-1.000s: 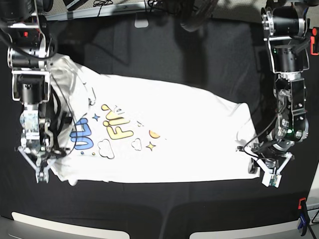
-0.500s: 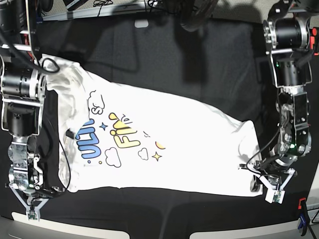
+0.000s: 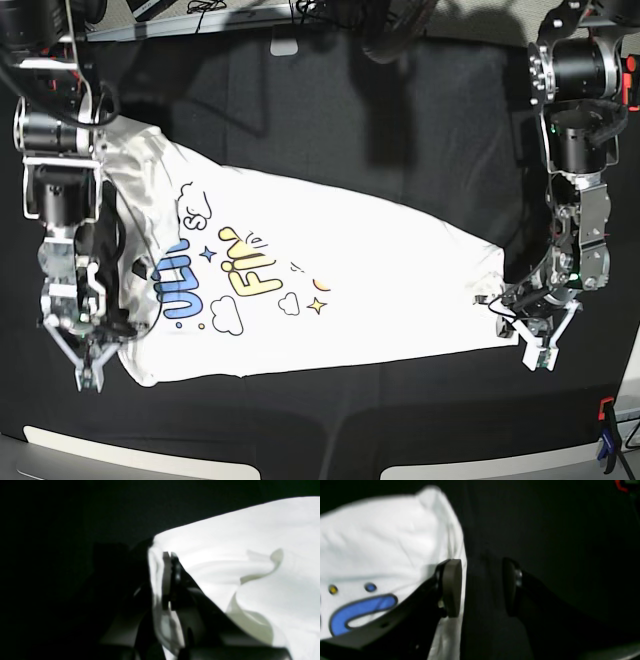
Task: Layout the t-shirt on the table in an organized manner, then fold the t-shirt properly
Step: 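Regrasp the shirt hem with the right gripper and tug it outward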
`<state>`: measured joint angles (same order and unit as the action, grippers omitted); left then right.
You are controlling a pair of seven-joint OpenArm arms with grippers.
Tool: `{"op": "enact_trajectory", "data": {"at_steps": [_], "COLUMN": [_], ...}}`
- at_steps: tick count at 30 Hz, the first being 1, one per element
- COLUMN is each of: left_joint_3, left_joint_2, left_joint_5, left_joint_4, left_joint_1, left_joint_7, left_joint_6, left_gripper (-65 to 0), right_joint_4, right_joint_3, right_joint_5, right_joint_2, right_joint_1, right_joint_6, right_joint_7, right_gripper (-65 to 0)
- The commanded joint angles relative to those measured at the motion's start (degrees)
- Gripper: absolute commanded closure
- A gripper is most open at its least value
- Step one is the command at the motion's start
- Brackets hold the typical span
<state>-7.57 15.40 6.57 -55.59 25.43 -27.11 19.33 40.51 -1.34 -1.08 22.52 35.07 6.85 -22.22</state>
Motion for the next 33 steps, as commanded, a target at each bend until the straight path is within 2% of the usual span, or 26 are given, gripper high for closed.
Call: {"op": "enact_trajectory", "data": {"at_steps": [1,10,13,15,18,20,21,23,28,33], "left_joint_3": [-0.2,-0.22,-0.22,-0.22,-0.22,-0.22,-0.2,-0.22,-0.2,-0.22], "left_joint_2": [0.66,0.66,0.68,0.68,0.66,0.68,0.68,0.68,0.68,0.66], "left_joint_5": [0.57,3.04,2.89,2.91,2.91,2.91,2.91,2.91,2.91,2.93], "left_joint_4": [-0.98,-0.98,-0.98,-0.98,-0.98,-0.98,-0.98,-0.98,-0.98,-0.98], "left_joint_1": [1.92,1.9,1.9,1.9,1.9,1.9,1.9,1.9,1.9,1.9], "left_joint_7": [1.31,1.44,1.42,1.42,1.46,1.44,1.44,1.44,1.44,1.49], "left_joint_6": [-0.24,-0.22,-0.22,-0.22,-0.22,-0.22,-0.22,-0.22,-0.22,-0.22], "left_gripper": [0.0,0.0,0.0,0.0,0.0,0.0,0.0,0.0,0.0,0.0], "right_joint_4": [0.98,0.98,0.98,0.98,0.98,0.98,0.98,0.98,0.98,1.77], "right_joint_3": [0.22,0.22,0.22,0.22,0.22,0.22,0.22,0.22,0.22,0.22], "right_joint_5": [0.04,-0.28,-0.26,-0.26,-0.26,-0.26,-0.31,-1.22,-4.48,-4.57], "right_joint_2": [0.59,-3.67,-4.11,-4.04,-3.72,-3.61,-3.61,-3.61,-3.63,-3.98], "right_joint_1": [1.18,-2.86,-2.71,-2.71,-2.73,-2.73,-2.73,-2.73,-2.71,-2.54], "right_joint_6": [-0.42,-0.52,-2.82,-4.39,-4.76,-5.2,-5.97,-6.51,-6.54,-6.4], "right_joint_7": [2.23,5.68,5.64,5.22,4.15,3.1,2.25,0.7,0.76,0.57], "right_gripper": [-25.6,-25.4,-24.9,-19.9,-10.7,-1.1,0.0,0.0,0.0,-1.4]}}
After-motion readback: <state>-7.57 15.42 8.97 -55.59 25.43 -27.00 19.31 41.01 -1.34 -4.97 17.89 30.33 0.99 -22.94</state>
